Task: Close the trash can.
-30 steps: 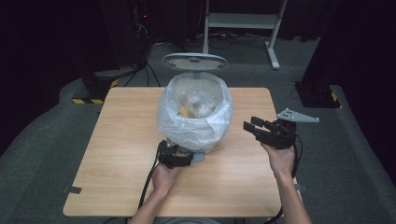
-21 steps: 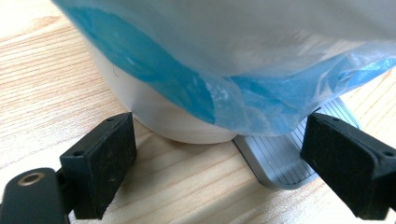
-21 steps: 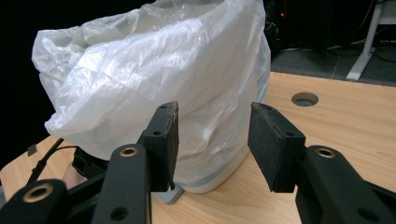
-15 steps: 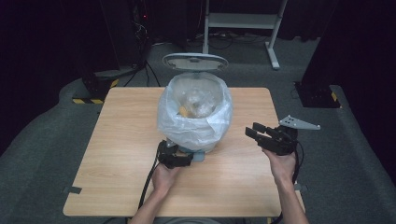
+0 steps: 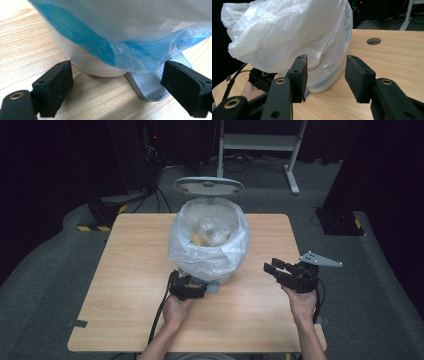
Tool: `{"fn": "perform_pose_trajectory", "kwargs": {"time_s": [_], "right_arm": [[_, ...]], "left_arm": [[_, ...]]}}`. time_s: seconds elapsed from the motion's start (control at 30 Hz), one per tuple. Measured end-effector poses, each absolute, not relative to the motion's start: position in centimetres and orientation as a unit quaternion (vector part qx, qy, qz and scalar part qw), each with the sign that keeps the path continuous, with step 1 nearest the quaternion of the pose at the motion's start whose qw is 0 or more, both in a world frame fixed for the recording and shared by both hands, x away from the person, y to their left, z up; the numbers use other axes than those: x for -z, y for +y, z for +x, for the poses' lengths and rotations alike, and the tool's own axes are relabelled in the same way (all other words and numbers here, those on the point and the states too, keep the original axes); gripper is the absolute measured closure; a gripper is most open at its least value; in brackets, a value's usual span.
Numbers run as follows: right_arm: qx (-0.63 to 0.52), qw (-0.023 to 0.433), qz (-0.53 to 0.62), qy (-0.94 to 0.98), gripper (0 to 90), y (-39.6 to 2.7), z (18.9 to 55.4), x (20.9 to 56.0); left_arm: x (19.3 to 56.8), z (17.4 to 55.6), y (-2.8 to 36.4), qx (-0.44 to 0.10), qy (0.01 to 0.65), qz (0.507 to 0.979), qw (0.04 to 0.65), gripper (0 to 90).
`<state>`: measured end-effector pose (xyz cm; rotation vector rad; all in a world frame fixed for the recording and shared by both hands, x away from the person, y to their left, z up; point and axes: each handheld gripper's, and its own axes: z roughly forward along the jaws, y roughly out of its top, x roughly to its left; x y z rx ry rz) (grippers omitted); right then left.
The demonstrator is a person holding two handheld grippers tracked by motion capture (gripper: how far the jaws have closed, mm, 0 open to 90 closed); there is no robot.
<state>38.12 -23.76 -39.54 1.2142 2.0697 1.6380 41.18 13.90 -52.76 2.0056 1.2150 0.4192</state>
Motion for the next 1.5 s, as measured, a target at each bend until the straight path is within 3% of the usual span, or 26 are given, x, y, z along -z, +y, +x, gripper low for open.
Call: {"fn": "perform_pose_trajectory", "kwargs": {"time_s": [0.5,1.27,1.3,1.37,1.5], "right_arm": [[-0.556,0.102,0.432,0.703,52.6,-23.8,37.5,41.9],[-0.529,0.116,0.441,0.716,51.7,-22.9,37.4,44.4],[-0.526,0.117,0.441,0.717,51.7,-22.8,37.4,44.5],[-0.523,0.120,0.441,0.720,51.6,-22.7,37.4,44.7],[-0.519,0.120,0.442,0.722,51.5,-22.4,37.5,45.2]], "left_arm": [[52.8,41.2,13.9,-0.163,0.474,0.782,0.371,10.5],[52.8,41.2,13.9,-0.163,0.474,0.782,0.371,10.5],[52.9,41.2,13.5,-0.171,0.490,0.761,0.390,10.5],[52.7,41.2,14.0,-0.160,0.469,0.787,0.366,10.5],[52.8,41.2,13.9,-0.163,0.473,0.782,0.371,10.5]]}}
